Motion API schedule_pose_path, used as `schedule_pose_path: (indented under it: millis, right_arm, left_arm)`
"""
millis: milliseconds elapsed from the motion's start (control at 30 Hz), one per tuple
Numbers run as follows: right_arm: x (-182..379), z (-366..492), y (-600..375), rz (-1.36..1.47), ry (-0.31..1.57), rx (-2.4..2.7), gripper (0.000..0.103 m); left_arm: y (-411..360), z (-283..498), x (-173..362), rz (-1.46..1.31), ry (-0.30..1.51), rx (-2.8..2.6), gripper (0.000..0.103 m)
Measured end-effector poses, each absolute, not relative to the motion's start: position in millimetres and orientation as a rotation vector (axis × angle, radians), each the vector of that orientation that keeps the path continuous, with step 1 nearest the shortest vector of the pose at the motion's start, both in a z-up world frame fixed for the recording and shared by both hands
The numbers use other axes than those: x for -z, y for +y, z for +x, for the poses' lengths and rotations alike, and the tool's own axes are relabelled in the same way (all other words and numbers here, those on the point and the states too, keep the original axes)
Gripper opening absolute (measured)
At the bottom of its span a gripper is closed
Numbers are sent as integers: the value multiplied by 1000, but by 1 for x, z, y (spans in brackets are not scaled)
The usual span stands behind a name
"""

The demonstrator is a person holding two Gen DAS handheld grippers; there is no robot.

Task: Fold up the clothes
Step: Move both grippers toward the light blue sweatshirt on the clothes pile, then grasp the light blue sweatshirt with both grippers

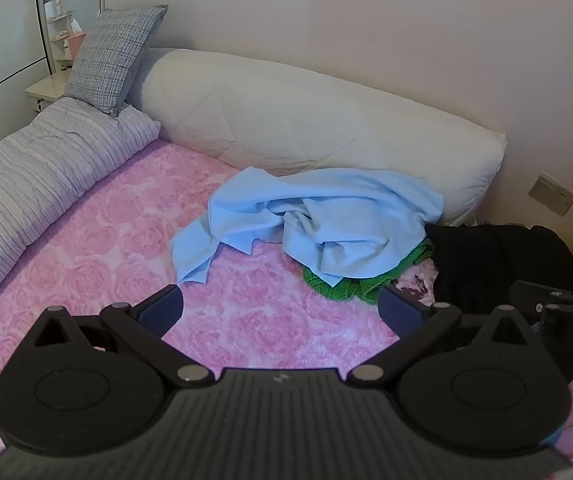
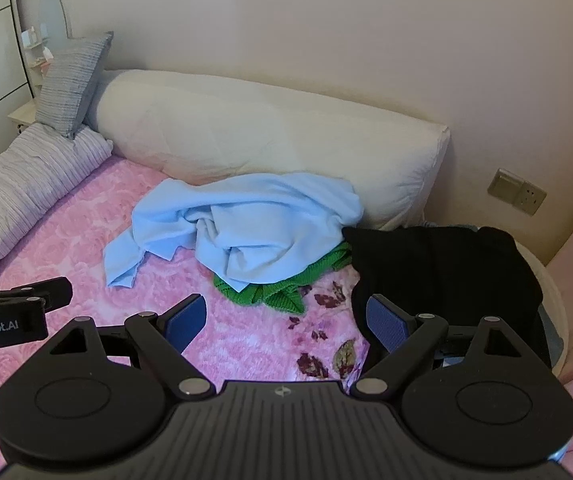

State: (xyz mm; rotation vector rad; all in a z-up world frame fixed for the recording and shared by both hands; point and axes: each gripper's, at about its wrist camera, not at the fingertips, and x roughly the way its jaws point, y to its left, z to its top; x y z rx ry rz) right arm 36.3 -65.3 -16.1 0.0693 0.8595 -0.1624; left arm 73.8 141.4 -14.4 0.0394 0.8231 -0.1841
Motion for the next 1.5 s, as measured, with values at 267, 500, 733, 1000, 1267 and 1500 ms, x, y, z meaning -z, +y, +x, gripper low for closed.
schedule_pose_path:
  millis: [267,500,733,1000,1267,1500]
  right_arm:
    - [26,53,-72,63,879,156,90]
    - [35,81,-80,51,894,126,90]
    - [56,120,-96,57,933,96,90]
    - [92,174,-132,53,959,71,90]
    - [145,244,-175,50,992,47,90]
    - [195,305,-194,56,1053,5,88]
  left_arm:
    - [136,90,20,31,838,176,102]
    - [123,117,32,34,867,146,102]
    - [103,156,54,51,909,128,102]
    - [76,216,90,67,950,142,102]
    - [53,284,139,55,1018,139,102]
    - [50,346,185,-48,1115,110,102]
